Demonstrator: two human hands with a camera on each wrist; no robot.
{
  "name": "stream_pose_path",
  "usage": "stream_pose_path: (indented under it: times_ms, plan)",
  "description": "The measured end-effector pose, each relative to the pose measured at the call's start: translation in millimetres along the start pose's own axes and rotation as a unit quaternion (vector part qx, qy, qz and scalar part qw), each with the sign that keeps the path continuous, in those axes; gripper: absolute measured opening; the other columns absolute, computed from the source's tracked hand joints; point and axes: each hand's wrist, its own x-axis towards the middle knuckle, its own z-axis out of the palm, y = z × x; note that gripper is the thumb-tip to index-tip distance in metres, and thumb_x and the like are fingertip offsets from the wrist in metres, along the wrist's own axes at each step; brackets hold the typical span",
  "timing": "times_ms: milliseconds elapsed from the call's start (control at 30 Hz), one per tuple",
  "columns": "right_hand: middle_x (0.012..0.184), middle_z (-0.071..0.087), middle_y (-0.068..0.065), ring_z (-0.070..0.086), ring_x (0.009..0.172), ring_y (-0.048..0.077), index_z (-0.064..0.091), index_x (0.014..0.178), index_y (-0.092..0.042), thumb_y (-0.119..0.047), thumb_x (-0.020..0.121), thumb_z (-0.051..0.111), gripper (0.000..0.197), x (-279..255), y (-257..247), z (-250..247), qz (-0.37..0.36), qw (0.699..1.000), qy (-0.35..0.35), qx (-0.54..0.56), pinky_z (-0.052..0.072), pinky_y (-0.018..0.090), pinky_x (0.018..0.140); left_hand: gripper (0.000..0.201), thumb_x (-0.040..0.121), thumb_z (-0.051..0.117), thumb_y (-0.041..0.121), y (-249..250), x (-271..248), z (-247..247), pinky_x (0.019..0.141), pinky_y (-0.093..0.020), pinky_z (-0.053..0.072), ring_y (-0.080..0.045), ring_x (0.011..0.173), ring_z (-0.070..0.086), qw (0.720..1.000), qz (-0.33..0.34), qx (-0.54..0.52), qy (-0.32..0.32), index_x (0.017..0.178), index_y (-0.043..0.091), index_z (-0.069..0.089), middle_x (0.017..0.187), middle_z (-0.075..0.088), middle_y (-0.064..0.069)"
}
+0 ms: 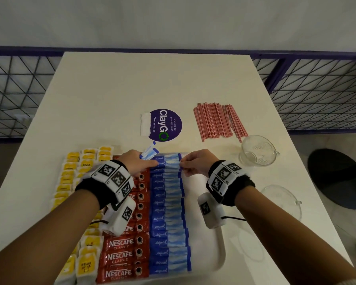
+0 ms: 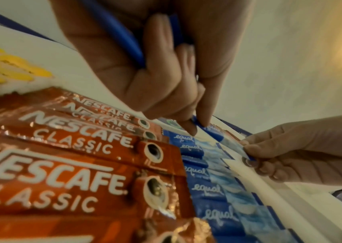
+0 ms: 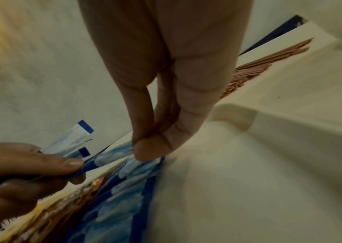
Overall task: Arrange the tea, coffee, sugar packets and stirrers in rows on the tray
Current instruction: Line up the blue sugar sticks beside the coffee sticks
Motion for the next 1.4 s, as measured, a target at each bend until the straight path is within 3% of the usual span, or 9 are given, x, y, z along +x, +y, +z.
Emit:
stream_pose_path:
  times_ms: [100,233,333,467,600,700,1000,1200,1400]
  plan:
    - [0.065,0.057,0.012,0.056,0.037,0.005,0.058,0.069,-0.005,0.006,0.084,0.06,0.018,1,3,0,0.01,1.0,0.002,-0.016,0.055,0.018,0.05,0.032,0.089,0.058,0.035,-2,2,2,0.043,-0.023,0.029,-0.016,0.047,0.039,0.997,0.015,0.076,0.029,0.07,0.012,0.048,0.056,0.042,-0.003]
    - [0.061,0.06,0.01,0.059,0.039,0.007,0.06,0.069,-0.004,0.006,0.082,0.063,0.016,4,7,1,0.026,0.999,0.007,-0.016,0.056,0.019,0.052,0.031,0.088,0.058,0.038,0,1,3,0.048,-0.019,0.029,-0.02,0.073,0.049,0.983,0.032,0.174,0.05,0.097,0.009,0.061,0.084,0.059,-0.012]
    - [0.06,0.063,0.009,0.06,0.039,0.007,0.065,0.08,0.003,0.004,0.081,0.065,0.001,4,5,2,0.047,0.999,0.02,-0.017,0.056,0.02,0.052,0.039,0.086,0.062,0.04,1,2,3,0.047,-0.018,0.029,-0.02,0.077,0.049,0.977,0.035,0.202,0.061,0.105,0.007,0.061,0.094,0.062,-0.013]
    - [0.044,0.063,0.001,0.06,0.038,0.008,0.061,0.102,0.016,0.005,0.081,0.064,0.024,6,6,1,0.061,0.998,0.029,0.005,0.055,0.02,0.048,0.038,0.083,0.065,0.039,1,7,3,0.05,-0.021,0.032,-0.021,0.078,0.052,0.973,0.043,0.216,0.066,0.105,0.008,0.06,0.094,0.062,-0.01]
    - [0.051,0.064,0.005,0.059,0.038,0.009,0.061,0.106,0.015,0.005,0.08,0.066,0.028,5,6,1,0.063,0.997,0.033,0.013,0.055,0.019,0.047,0.04,0.083,0.066,0.038,-1,10,6,0.074,-0.03,0.044,-0.027,0.098,0.059,0.969,0.064,0.234,0.054,0.11,0.01,0.06,0.109,0.064,-0.011]
    - [0.067,0.063,0.011,0.06,0.041,0.008,0.063,0.103,0.012,0.002,0.079,0.068,0.027,5,4,2,0.062,0.997,0.036,-0.009,0.055,0.019,0.051,0.039,0.084,0.065,0.038,-2,10,8,0.071,-0.029,0.041,-0.026,0.097,0.058,0.963,0.073,0.253,0.049,0.111,0.01,0.058,0.108,0.064,-0.012]
    - [0.069,0.064,0.013,0.062,0.049,0.014,0.064,0.099,0.011,-0.004,0.075,0.074,0.03,11,9,3,0.058,0.997,0.049,-0.007,0.058,0.026,0.063,0.04,0.085,0.063,0.038,-1,9,6,0.068,-0.026,0.036,-0.022,0.088,0.054,0.959,0.081,0.269,0.044,0.112,0.009,0.056,0.109,0.063,-0.012]
    - [0.068,0.061,0.007,0.058,0.058,0.013,0.061,0.074,-0.006,-0.013,0.077,0.073,0.014,-3,5,-3,-0.01,0.998,0.057,-0.028,0.056,0.021,0.064,0.04,0.086,0.062,0.036,1,-1,1,0.069,-0.022,0.033,-0.02,0.084,0.049,0.969,0.106,0.225,0.0,0.114,0.008,0.053,0.111,0.061,-0.012]
    - [0.07,0.061,0.004,0.057,0.054,0.01,0.061,0.083,-0.01,-0.014,0.08,0.069,0.01,-27,-21,16,-0.077,0.995,-0.05,-0.031,0.054,0.019,0.057,0.026,0.084,0.067,0.025,6,-24,-1,0.056,-0.007,0.035,-0.013,0.078,0.053,0.968,0.204,0.086,-0.12,0.096,0.039,0.048,0.089,0.061,0.005]
